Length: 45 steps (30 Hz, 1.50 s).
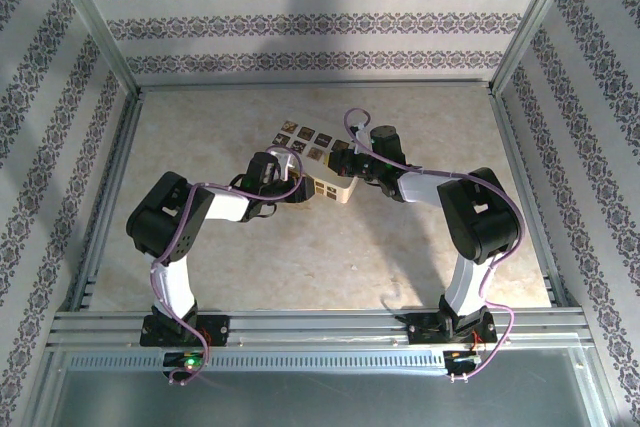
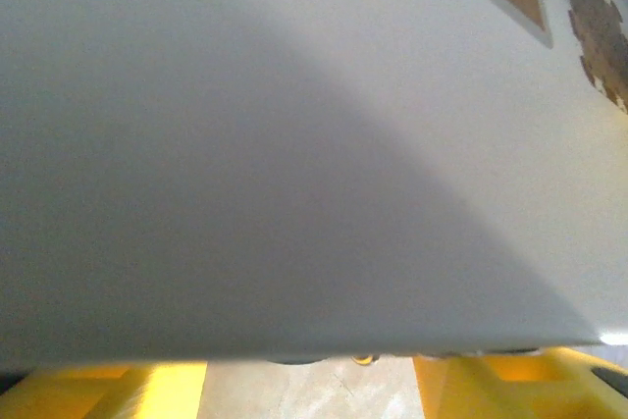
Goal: Unlock a padlock with a key
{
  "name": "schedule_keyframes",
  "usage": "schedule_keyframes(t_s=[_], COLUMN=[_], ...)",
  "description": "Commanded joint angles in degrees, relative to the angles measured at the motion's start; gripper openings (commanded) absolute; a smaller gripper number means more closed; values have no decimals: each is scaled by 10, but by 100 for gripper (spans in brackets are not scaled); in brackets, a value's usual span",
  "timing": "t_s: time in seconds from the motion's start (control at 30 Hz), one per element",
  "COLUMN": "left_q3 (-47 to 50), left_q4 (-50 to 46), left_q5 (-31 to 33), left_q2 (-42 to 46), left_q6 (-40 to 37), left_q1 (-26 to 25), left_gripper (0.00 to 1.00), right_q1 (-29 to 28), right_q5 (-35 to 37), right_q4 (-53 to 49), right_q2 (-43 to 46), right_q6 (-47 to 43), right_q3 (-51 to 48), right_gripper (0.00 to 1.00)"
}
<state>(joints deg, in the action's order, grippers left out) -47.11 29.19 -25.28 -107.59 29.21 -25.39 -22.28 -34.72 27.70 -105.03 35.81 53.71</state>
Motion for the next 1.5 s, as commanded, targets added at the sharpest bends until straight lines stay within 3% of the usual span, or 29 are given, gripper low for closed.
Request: schedule_keyframes(t_s=[0.0, 0.4, 0.93, 1.47], left_q3=[-15, 3, 25, 34], left_q4=[54, 82, 146, 178], left_q5=[-25, -15, 27, 43], left_q2=[-8, 5, -12, -10], left_q6=[10, 42, 118, 166], left_q1=[-14, -20, -27, -29], left_gripper=[54, 52, 36, 28], right_q1=[-12, -12, -14, -15], right_q5=[5, 5, 6, 4], right_q4=[-48, -47, -46, -45], right_q2=[-3, -4, -3, 20], right_q6=[-7, -7, -4, 0], right_q3=[-19, -18, -21, -21], right_gripper=[0, 0, 0, 0])
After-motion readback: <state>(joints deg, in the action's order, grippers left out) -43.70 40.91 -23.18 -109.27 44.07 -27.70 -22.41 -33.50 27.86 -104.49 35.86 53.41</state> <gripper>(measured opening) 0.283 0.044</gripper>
